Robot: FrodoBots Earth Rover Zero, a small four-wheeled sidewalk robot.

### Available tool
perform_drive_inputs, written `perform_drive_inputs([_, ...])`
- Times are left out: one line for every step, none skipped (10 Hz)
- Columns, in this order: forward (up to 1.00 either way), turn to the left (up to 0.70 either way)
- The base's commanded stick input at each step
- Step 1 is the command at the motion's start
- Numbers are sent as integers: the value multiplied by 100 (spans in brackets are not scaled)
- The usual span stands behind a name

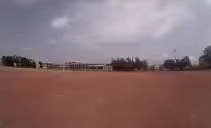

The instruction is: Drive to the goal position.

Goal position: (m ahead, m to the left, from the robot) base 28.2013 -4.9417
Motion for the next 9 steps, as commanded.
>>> perform_drive_inputs([70, -35])
perform_drive_inputs([70, -35])
perform_drive_inputs([70, 0])
perform_drive_inputs([70, 0])
perform_drive_inputs([70, 0])
perform_drive_inputs([70, 0])
perform_drive_inputs([70, 0])
perform_drive_inputs([70, 0])
perform_drive_inputs([70, 0])
